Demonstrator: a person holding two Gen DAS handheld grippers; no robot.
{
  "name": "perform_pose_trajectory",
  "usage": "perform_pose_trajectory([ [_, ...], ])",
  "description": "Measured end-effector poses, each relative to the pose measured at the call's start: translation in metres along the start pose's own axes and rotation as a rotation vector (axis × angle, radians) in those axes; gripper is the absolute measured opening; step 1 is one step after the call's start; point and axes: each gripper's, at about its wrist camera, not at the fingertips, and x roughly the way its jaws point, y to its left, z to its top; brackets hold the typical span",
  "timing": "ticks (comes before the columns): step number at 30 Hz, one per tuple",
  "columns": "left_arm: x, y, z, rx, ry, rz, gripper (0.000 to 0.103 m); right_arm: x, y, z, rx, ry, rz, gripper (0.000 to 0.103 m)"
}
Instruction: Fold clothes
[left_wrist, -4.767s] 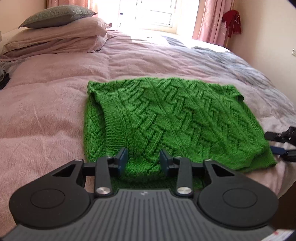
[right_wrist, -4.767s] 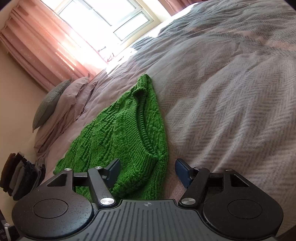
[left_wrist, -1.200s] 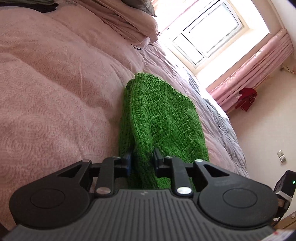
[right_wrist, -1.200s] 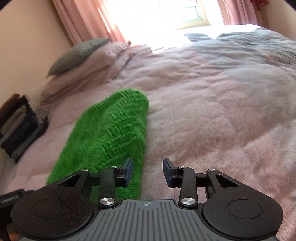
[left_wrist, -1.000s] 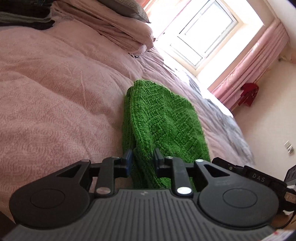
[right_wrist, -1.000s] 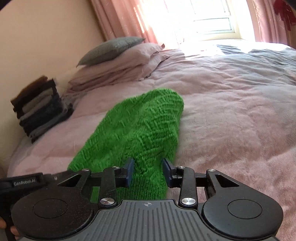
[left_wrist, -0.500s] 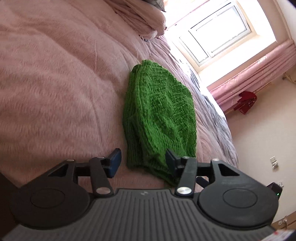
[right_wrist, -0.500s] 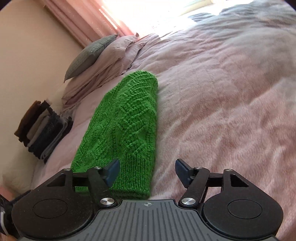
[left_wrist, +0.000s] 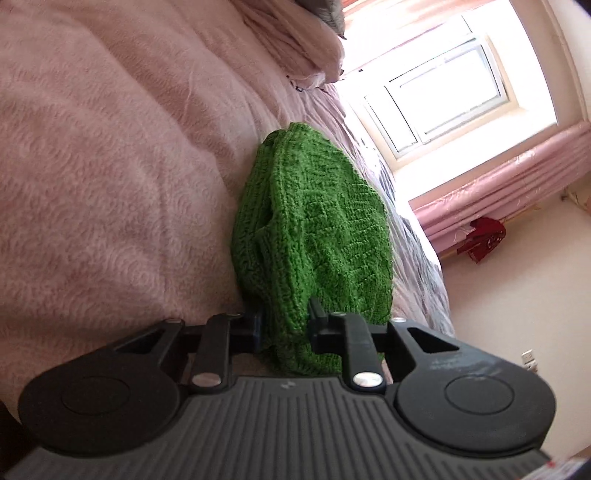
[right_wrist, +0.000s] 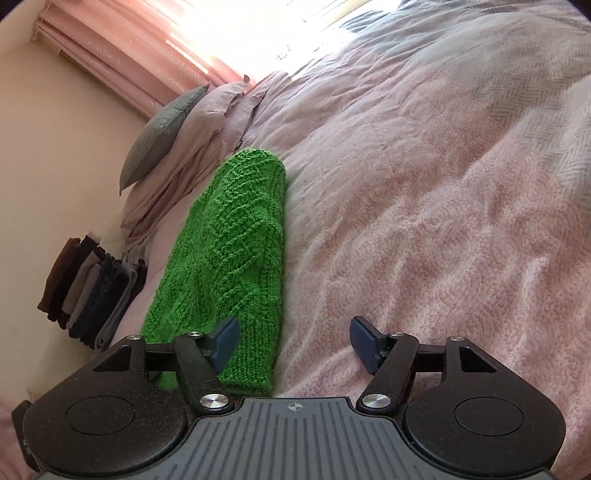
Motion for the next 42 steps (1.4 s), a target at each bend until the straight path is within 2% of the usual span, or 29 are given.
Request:
perform_pose_trajectory([
  [4,-0.027,-0.015,0.024,0.101,-0.022,-0.006,0.011,-0.01,-0.001,0.004,-0.027,-0.005,-0.033,0.063],
  [6,-0.042,-0.017,0.045,0.154,-0.045,0.022,0.011,-0.015,-0.002,0.006,-0.028,-0.004,-0.034,0.063],
  [11,-0.075,-0.003,0.109,0.265,-0.115,0.166,0.01,-0.022,0.001,0.007,-0.065,0.022,-0.031,0.063],
  [12,-0.075,0.001,0.119,0.294,-0.105,0.184,0.01,-0.02,0.002,0.007,-0.076,0.033,-0.029,0.063],
  [14,-0.073,0.013,0.129,0.252,-0.101,0.217,0.009,-0.011,0.005,0.008,-0.112,0.07,-0.035,0.063],
  [16,-0.074,0.022,0.126,0.216,-0.103,0.196,0.01,0.001,0.011,0.013,-0.169,0.102,-0.039,0.063],
  [18,-0.08,0.031,0.114,0.17,-0.109,0.169,0.019,0.012,0.017,0.023,-0.244,0.12,-0.017,0.063],
  [19,-0.086,0.037,0.105,0.135,-0.113,0.147,0.029,0.019,0.02,0.028,-0.269,0.128,-0.004,0.063],
  [21,-0.095,0.046,0.079,0.034,-0.118,0.097,0.034,0.032,0.021,0.041,-0.278,0.149,0.036,0.063],
  [23,-0.097,0.054,0.056,-0.064,-0.103,0.056,0.044,0.047,0.02,0.054,-0.228,0.163,0.095,0.064],
  [25,-0.092,0.059,0.037,-0.15,-0.085,0.027,0.047,0.064,0.017,0.066,-0.135,0.174,0.192,0.066],
  [27,-0.078,0.06,0.022,-0.191,-0.061,-0.018,0.049,0.083,0.011,0.074,-0.026,0.179,0.259,0.072],
  [29,-0.067,0.06,0.014,-0.214,-0.089,-0.017,0.051,0.103,0.005,0.08,0.072,0.176,0.287,0.076],
  [31,-0.06,0.06,0.01,-0.209,-0.114,-0.001,0.05,0.126,0.001,0.086,0.147,0.188,0.312,0.077],
  [33,-0.057,0.06,0.01,-0.221,-0.122,0.004,0.039,0.148,-0.001,0.088,0.181,0.203,0.323,0.077],
  [34,-0.057,0.058,0.011,-0.198,-0.124,0.02,0.029,0.158,0.0,0.089,0.184,0.196,0.335,0.075],
  [35,-0.058,0.055,0.013,-0.169,-0.126,0.031,0.022,0.163,0.003,0.088,0.182,0.188,0.351,0.056],
  [37,-0.062,0.05,0.019,-0.139,-0.129,0.046,0.019,0.167,0.008,0.085,0.177,0.187,0.336,0.038],
  [38,-0.065,0.047,0.022,-0.119,-0.129,0.052,0.018,0.165,0.008,0.084,0.188,0.183,0.325,0.033],
  [42,-0.076,0.041,0.045,-0.041,-0.102,0.063,0.017,0.137,0.011,0.064,0.26,0.172,0.275,0.03],
])
